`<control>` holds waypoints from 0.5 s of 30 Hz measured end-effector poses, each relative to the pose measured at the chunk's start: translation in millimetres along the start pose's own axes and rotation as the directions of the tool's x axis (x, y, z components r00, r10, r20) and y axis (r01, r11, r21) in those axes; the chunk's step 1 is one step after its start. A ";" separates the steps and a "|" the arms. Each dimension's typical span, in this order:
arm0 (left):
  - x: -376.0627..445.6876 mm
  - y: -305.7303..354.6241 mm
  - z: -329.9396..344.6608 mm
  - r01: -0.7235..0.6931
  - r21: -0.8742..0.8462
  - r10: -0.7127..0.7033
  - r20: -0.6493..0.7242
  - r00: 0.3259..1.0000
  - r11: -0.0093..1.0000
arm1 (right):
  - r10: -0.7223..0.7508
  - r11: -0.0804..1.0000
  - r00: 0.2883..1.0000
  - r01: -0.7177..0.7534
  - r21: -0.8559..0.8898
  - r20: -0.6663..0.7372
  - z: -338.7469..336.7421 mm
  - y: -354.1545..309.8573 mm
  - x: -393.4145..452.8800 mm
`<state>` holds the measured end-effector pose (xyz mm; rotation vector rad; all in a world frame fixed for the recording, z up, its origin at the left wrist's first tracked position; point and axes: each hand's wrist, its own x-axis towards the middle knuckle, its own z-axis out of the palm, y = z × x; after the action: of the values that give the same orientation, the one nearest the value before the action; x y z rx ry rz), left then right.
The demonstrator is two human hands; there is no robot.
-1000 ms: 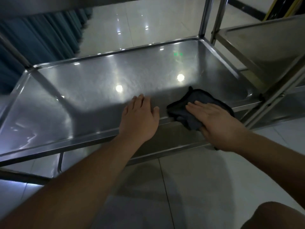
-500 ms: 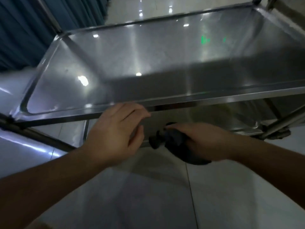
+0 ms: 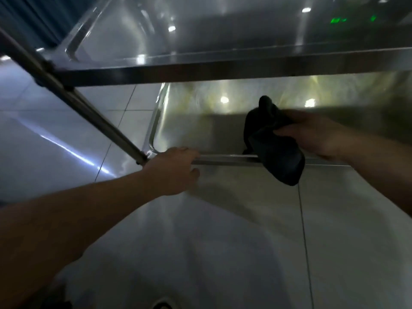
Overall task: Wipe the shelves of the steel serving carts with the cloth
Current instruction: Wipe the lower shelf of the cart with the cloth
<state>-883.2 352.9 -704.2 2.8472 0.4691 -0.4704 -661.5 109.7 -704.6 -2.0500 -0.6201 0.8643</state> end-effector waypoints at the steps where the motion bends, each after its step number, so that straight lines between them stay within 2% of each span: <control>1: 0.4 -8.7 3.8 0.022 0.015 -0.023 0.010 1.000 1.000 | -0.021 0.999 1.000 0.021 0.033 -0.004 9.0 -4.3 6.6; 7: -5.1 -61.1 14.7 0.119 0.022 -0.120 0.036 0.992 0.993 | -0.117 0.985 0.993 0.120 0.127 -0.034 67.4 -40.2 48.1; 11: -14.0 -110.6 28.0 0.173 -0.035 -0.170 0.086 0.982 0.984 | -0.154 0.988 0.984 0.154 -0.006 -0.090 108.4 -60.8 93.7; 15: -18.6 -160.1 39.5 0.310 -0.165 -0.297 0.098 0.950 0.936 | -0.193 0.972 0.961 0.160 -0.171 -0.196 142.9 -79.3 139.5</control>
<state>-965.8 485.6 -759.9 2.5841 0.8978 -0.5514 -689.0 317.5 -751.8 -2.1498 -0.7572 0.4989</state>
